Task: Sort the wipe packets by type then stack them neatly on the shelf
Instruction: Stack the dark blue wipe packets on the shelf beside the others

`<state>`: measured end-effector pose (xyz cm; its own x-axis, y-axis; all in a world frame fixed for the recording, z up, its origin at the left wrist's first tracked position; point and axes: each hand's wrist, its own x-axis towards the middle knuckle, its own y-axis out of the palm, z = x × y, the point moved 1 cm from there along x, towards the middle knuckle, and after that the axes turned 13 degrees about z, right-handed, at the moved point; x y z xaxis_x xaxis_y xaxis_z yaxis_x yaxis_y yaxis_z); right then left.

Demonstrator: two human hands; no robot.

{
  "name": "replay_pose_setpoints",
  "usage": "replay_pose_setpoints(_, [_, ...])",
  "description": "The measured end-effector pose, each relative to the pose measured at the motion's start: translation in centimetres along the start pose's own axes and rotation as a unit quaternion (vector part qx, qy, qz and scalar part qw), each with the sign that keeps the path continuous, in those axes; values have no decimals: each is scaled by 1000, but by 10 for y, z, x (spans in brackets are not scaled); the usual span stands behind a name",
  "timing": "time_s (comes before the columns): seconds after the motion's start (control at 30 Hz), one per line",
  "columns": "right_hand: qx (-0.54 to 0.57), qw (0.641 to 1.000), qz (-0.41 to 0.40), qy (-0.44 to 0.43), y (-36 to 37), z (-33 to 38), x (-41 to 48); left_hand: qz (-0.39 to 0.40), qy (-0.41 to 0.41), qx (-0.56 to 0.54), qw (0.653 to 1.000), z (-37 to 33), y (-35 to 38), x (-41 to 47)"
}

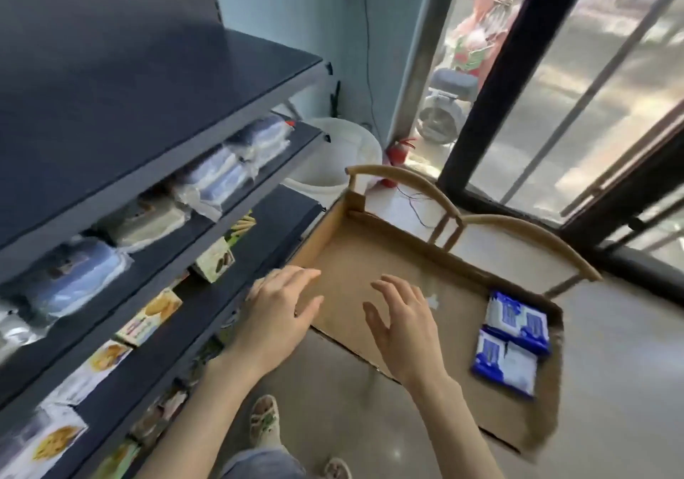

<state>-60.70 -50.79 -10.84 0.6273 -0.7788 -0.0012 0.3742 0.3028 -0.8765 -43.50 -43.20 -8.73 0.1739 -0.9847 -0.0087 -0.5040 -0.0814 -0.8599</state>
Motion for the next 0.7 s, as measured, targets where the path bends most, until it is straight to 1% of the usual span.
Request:
replay_pose_setpoints(0.07, [13, 998, 11, 53, -2, -31, -32, 45, 21, -8, 999, -26, 33, -1])
replay_pose_setpoints(0.2, [22, 988, 9, 152, 1, -82, -84, 147, 57, 1, 987, -62, 88, 2])
replay_pose_setpoints(0.33, [48, 969, -8, 244, -3, -115, -116, 217, 98, 12, 971, -93, 126, 16])
replay_pose_setpoints(0.53, [68, 945, -48, 316, -17, -167, -123, 269, 146, 8, 952, -133, 169, 60])
replay_pose_setpoints(0.7, [88, 927, -34, 363, -20, -227, -100, 307, 160, 14, 938, -150, 211, 117])
